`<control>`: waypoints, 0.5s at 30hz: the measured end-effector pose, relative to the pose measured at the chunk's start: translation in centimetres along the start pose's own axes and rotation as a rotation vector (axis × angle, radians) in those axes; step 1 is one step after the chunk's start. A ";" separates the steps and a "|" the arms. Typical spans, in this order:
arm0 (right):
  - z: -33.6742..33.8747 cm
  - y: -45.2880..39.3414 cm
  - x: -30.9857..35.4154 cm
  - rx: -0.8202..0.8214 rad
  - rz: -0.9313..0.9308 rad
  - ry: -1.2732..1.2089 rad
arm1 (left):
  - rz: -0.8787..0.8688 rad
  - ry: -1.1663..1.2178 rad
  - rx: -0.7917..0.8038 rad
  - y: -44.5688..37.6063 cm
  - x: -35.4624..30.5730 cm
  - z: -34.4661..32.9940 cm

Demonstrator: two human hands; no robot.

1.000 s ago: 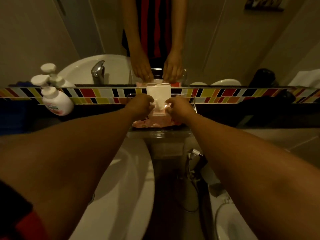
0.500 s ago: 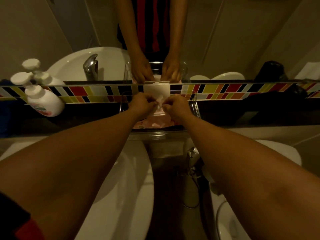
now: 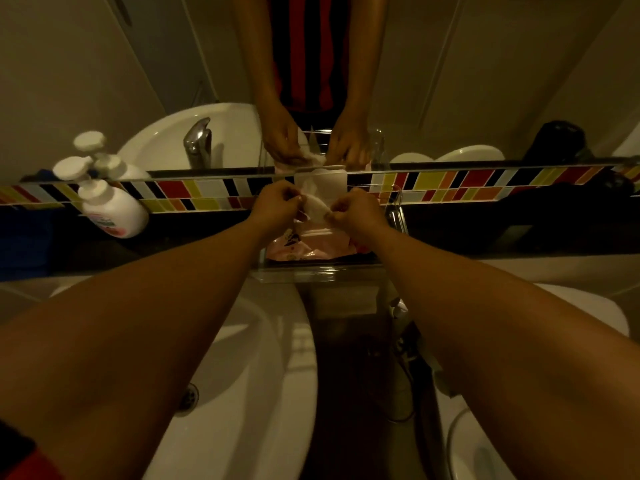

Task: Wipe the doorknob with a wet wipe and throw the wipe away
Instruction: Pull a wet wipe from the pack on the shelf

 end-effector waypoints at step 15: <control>6.6 1.7 6.1 0.079 -0.141 -0.582 | 0.081 0.298 -0.121 2.9 -6.7 4.5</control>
Point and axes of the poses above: each hand's wrist, its own y-axis away from the middle knuckle, its own z-axis out of the back of the hand, x = y × z, the point moved 4 cm from there along -y, towards the middle knuckle, and after that the axes turned 1 degree about y, right-handed, at the moved point
